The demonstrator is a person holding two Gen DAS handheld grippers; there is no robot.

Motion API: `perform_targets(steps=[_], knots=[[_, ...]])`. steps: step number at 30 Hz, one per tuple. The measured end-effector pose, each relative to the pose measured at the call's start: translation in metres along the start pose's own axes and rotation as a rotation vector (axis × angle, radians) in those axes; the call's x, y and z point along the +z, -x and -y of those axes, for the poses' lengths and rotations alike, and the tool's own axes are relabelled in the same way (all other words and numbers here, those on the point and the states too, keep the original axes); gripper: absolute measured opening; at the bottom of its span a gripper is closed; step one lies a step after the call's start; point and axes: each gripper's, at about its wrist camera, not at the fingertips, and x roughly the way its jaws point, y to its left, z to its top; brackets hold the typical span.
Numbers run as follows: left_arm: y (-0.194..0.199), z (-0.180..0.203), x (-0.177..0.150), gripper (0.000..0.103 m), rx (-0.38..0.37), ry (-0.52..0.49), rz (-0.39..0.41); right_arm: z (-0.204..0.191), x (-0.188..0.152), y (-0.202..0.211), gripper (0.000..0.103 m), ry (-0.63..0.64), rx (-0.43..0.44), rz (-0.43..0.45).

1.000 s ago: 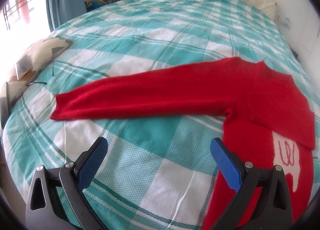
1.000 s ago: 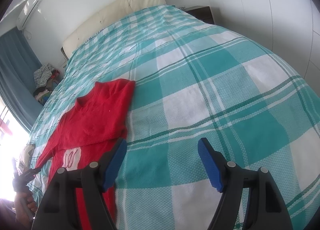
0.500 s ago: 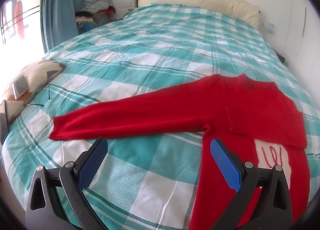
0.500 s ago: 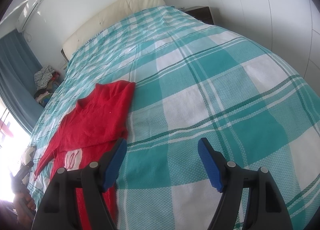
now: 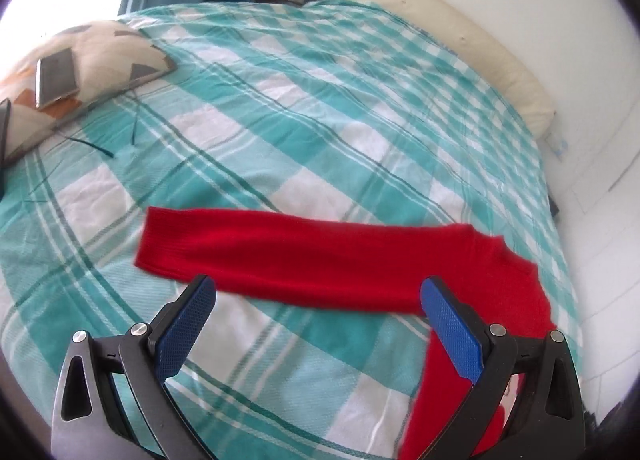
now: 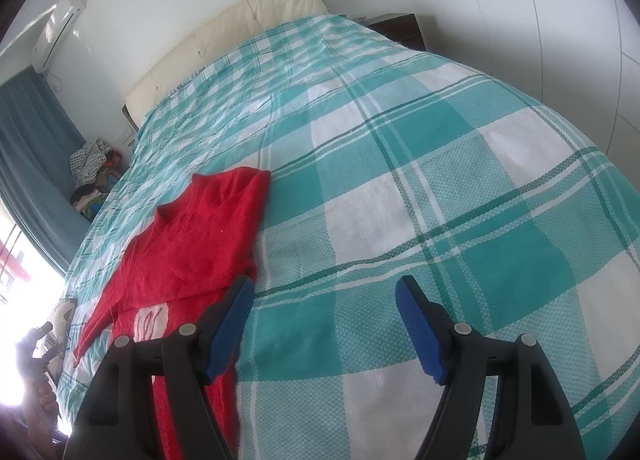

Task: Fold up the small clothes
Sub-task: 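Move the open left tool around to the sweater hem, then grasp the sweater hem with the left tool and fold it toward the collar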

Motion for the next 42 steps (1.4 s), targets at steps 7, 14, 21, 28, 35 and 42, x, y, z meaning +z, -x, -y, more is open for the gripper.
perform_targets(steps=[7,14,21,28,35,42], knots=[[-0.046,-0.121,0.028,0.1,0.143,0.242,-0.199,-0.004,-0.001,0.0,0.073,0.009,0.005,0.001],[-0.082,-0.088,0.016,0.043,0.145,0.083,-0.258,-0.007,-0.005,-0.006,0.073,0.041,-0.031,-0.01],[-0.046,-0.03,0.051,0.003,0.148,-0.031,-0.153,-0.006,-0.003,0.001,0.073,0.033,-0.021,0.014],[0.022,0.161,0.074,0.003,-0.069,-0.357,-0.013,-0.011,0.0,0.003,0.073,0.019,0.028,0.013],[0.011,0.327,0.002,0.003,-0.257,-0.62,-0.07,-0.01,0.001,0.009,0.073,0.013,0.04,0.027],[-0.033,0.395,-0.091,0.01,-0.333,-0.711,-0.195,-0.01,0.004,0.013,0.073,0.004,0.052,0.048]])
